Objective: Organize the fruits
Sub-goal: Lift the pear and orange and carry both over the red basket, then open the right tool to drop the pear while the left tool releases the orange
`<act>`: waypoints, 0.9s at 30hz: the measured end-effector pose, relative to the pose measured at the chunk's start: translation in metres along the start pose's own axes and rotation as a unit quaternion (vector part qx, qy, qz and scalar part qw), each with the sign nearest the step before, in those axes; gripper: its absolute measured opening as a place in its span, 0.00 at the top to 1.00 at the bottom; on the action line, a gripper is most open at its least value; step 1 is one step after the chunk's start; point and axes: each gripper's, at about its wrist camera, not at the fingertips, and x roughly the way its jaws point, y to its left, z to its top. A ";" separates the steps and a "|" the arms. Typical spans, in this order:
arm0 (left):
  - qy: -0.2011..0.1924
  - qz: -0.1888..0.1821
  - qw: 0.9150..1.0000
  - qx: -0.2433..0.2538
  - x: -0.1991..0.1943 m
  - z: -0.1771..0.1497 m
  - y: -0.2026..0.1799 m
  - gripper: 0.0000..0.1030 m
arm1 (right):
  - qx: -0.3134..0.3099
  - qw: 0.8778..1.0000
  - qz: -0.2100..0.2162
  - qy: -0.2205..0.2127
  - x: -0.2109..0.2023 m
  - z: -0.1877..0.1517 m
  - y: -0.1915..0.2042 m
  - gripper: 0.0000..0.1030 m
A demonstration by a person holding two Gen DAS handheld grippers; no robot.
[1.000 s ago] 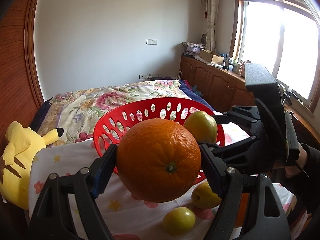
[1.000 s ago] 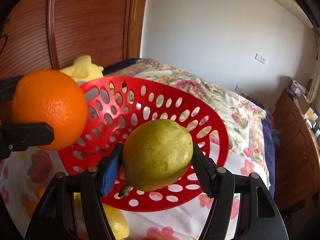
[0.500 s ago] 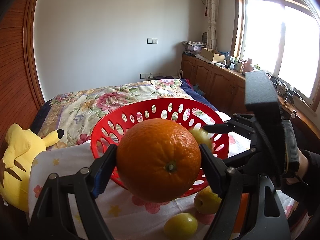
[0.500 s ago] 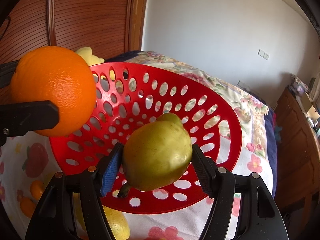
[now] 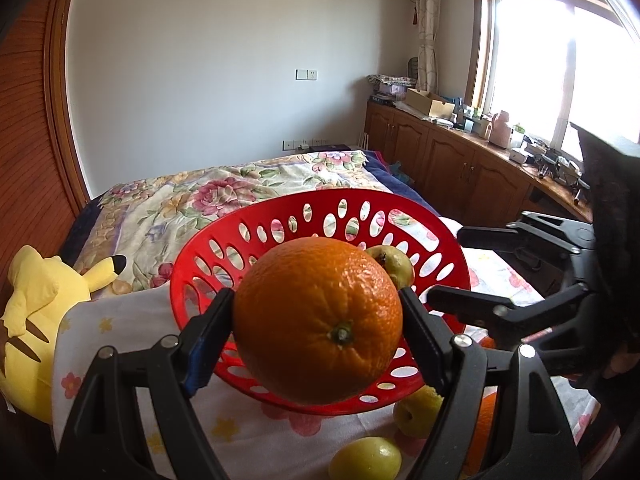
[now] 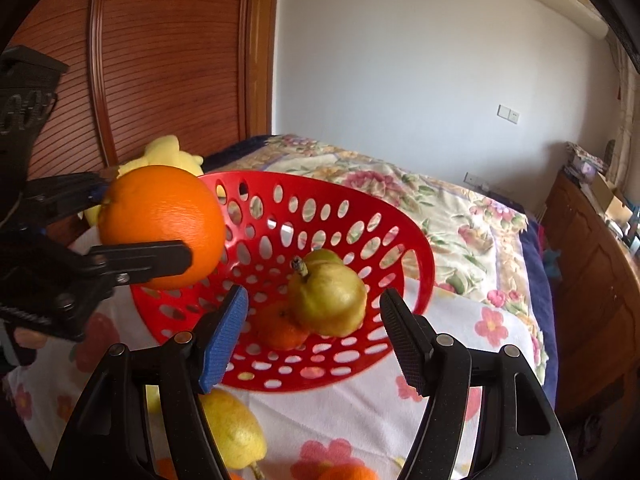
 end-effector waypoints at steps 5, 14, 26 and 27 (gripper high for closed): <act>0.015 0.005 1.000 0.006 0.010 -0.003 -0.005 0.22 | -0.003 1.000 -0.001 -0.003 -0.006 -0.006 0.004 0.31; 0.036 0.013 0.999 0.016 0.023 -0.009 -0.012 0.22 | 0.000 1.000 0.002 -0.005 -0.007 -0.011 0.005 0.31; 0.067 0.027 0.997 0.036 0.041 -0.010 -0.020 0.21 | 0.004 1.000 0.004 -0.002 -0.007 -0.017 0.004 0.30; 0.068 0.028 0.997 0.037 0.042 -0.010 -0.021 0.21 | 0.005 1.000 0.005 -0.002 -0.008 -0.018 0.004 0.30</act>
